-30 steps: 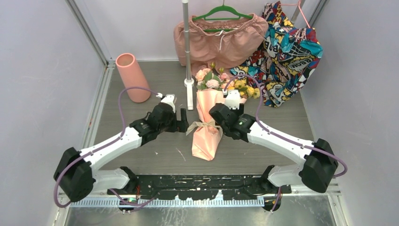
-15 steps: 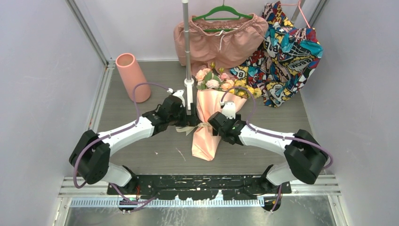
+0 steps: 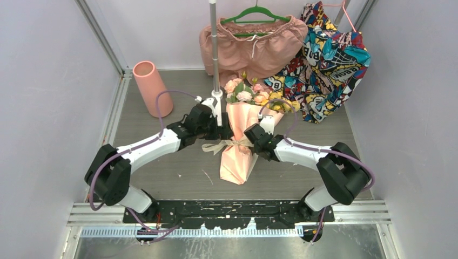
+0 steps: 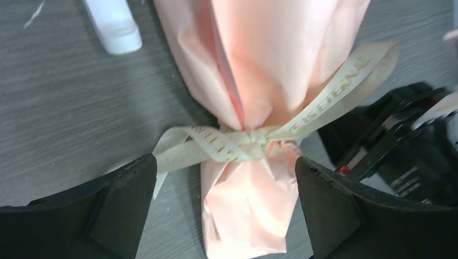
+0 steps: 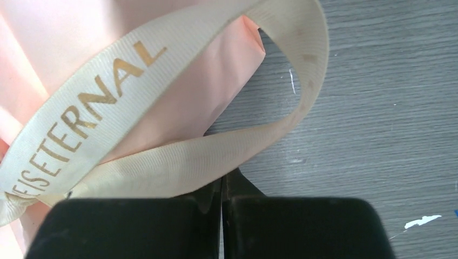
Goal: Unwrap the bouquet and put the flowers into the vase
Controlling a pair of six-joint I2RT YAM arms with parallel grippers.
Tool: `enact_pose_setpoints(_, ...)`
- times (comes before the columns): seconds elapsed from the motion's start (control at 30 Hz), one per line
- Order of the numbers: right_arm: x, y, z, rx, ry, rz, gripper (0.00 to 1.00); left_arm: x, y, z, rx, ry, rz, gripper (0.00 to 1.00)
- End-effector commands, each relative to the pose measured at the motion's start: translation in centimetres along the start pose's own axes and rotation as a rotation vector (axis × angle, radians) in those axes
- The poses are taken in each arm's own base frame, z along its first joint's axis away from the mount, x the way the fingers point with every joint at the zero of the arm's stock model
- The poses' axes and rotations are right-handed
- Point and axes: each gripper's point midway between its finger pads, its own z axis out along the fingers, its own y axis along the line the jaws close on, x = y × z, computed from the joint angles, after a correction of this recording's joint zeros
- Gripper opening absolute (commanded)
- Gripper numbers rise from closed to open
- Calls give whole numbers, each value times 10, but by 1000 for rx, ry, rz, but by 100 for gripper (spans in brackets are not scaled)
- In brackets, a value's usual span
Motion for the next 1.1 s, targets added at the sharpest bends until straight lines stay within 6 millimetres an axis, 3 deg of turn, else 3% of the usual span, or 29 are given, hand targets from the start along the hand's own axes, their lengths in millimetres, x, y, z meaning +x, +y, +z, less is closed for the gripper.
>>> enact_pose_setpoints(0.0, -15, 9, -11, -56, -38, 43, 1, -40, -27, 4, 64, -72, -12, 100)
enact_pose_setpoints(0.13, -20, 11, -25, -110, -46, 61, 1, -58, -46, 14, 115, -70, -31, 100)
enact_pose_setpoints(0.3, -33, 5, -47, -136, -80, 70, 2, -65, -62, 31, 178, -52, -75, 99)
enact_pose_setpoints(0.4, -34, 4, -52, -153, -88, 65, 40, -65, -69, 41, 228, -28, -113, 99)
enact_pose_setpoints(0.47, -32, 3, -51, -150, -83, 55, 52, -63, -76, 45, 294, 3, -169, 99)
enact_pose_setpoints(0.57, -26, 7, -48, -158, -52, 45, 55, -61, -94, 41, 433, 37, -228, 100)
enact_pose_setpoints(0.7, -19, 13, -43, -184, -35, 54, 56, -59, -99, 38, 468, 47, -234, 100)
enact_pose_setpoints(0.83, -12, 18, -36, -197, -18, 52, 56, -57, -89, 56, 427, 80, -239, 100)
enact_pose_setpoints(0.93, -5, 21, -26, -191, 1, 30, 56, -44, -75, 73, 365, 135, -270, 100)
enact_pose_setpoints(1.07, 3, 26, -14, -185, 25, -9, 55, -33, -64, 80, 338, 137, -300, 100)
